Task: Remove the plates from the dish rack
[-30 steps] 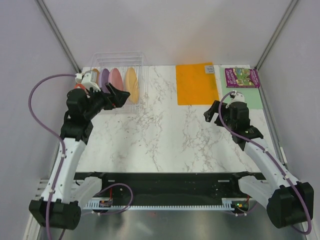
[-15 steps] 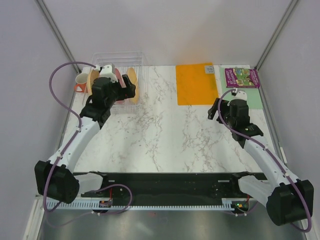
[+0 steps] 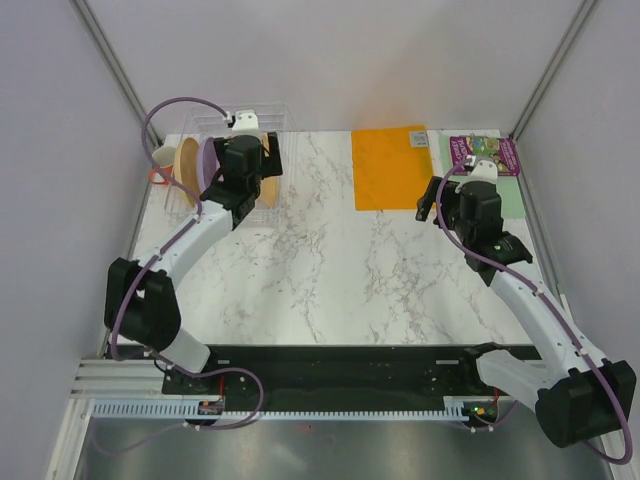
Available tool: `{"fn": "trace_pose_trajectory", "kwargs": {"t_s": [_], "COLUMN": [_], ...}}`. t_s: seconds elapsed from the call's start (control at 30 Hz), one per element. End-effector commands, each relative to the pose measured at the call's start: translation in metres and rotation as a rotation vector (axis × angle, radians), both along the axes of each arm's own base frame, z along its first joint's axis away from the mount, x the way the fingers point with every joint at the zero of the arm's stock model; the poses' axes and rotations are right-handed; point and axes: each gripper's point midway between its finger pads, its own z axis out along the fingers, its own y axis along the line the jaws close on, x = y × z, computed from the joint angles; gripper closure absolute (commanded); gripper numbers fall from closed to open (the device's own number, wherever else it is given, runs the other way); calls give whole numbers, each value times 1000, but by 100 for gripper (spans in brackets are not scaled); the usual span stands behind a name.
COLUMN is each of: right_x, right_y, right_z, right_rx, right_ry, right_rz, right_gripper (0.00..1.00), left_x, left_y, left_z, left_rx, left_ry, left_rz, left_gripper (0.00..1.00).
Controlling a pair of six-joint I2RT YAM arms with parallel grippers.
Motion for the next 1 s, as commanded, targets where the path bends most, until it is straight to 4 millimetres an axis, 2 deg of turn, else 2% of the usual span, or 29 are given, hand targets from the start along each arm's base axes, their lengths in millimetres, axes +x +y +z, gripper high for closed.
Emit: {"fn": "trace_pose_trajectory", "kwargs": {"t_s": [0.0, 0.17, 0.2, 0.33, 0.4, 0.43, 0.5, 0.53, 0.6, 0.7, 0.97], "right_x": [2, 3, 3, 3, 2, 2, 1, 0, -1, -2, -5], "right_y": [-2, -1, -1, -3, -4, -5, -5, -6, -6, -7, -9], "right_z": [17, 16, 16, 14, 13, 11, 8, 7, 4, 0, -11], "right_rx": [-33, -52, -51, -61, -68, -72, -76, -76, -76, -78, -80], "right_ry": [-33, -24, -24, -19, -16, -10, -3, -3, 2, 11, 41], "right_rz": [-6, -4, -5, -11, -15, -17, -22, -23, -25, -30, -39], "right_gripper": [2, 2, 2, 2, 2, 2, 2, 2, 2, 2, 2], "left_x": [27, 41, 43, 49, 47, 47, 45, 45, 45, 44, 44], "left_y": [7, 8, 7, 10, 11, 11, 12, 11, 12, 12, -2], "left_z": [14, 1, -7, -16, -18, -17, -16, -13, -8, 6, 79], "left_rx": [85, 106, 120, 144, 146, 146, 148, 148, 157, 175, 333], "left_ry": [-63, -49, -33, -13, -11, -12, -13, -17, -26, -50, -168], "left_rz": [72, 108, 111, 130, 133, 135, 134, 134, 141, 155, 189], "left_gripper": [5, 11, 14, 30, 49, 68, 78, 89, 97, 98, 98]}}
